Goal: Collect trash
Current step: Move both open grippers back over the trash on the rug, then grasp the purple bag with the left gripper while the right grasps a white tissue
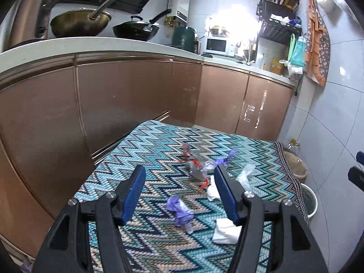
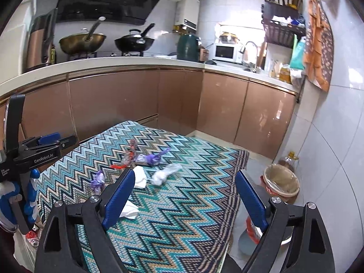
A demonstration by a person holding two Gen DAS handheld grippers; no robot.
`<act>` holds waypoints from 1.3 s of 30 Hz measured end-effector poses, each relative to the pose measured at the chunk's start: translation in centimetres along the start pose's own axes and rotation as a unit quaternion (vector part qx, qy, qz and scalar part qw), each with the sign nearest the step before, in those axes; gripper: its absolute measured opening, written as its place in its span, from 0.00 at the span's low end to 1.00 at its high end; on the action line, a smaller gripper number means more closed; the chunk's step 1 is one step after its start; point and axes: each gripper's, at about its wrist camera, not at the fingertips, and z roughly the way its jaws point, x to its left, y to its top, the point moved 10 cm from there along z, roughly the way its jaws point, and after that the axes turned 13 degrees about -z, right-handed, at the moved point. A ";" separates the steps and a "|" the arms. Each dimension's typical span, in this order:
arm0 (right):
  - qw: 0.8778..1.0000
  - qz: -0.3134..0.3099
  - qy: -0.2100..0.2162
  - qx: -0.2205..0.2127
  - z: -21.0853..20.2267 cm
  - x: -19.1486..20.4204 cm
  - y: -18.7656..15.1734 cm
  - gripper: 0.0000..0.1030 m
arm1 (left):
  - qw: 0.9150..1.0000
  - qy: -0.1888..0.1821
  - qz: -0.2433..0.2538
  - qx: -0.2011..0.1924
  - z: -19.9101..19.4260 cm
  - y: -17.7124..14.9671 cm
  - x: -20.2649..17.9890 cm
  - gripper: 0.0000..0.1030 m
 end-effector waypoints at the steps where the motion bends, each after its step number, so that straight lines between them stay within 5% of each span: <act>1: 1.000 -0.005 0.001 0.000 0.1 0.4 0.2 0.86 | 1.000 0.003 -0.002 -0.001 -0.1 -0.1 0.5 0.59; 13: 0.999 -0.029 0.027 -0.001 2.0 2.8 1.7 0.86 | 0.999 0.025 -0.024 0.012 0.7 -1.2 4.5 0.59; 25: 0.994 -0.007 0.092 0.051 8.2 4.1 -1.0 0.85 | 0.994 0.019 -0.026 0.104 6.5 -6.0 4.3 0.59; 34: 0.975 0.030 0.193 0.107 14.1 6.3 -4.0 0.56 | 0.985 0.006 -0.025 0.169 11.1 -9.7 2.7 0.59; 39: 0.960 0.028 0.250 0.122 17.2 9.0 -4.0 0.52 | 0.982 -0.002 -0.031 0.188 12.8 -10.4 2.6 0.58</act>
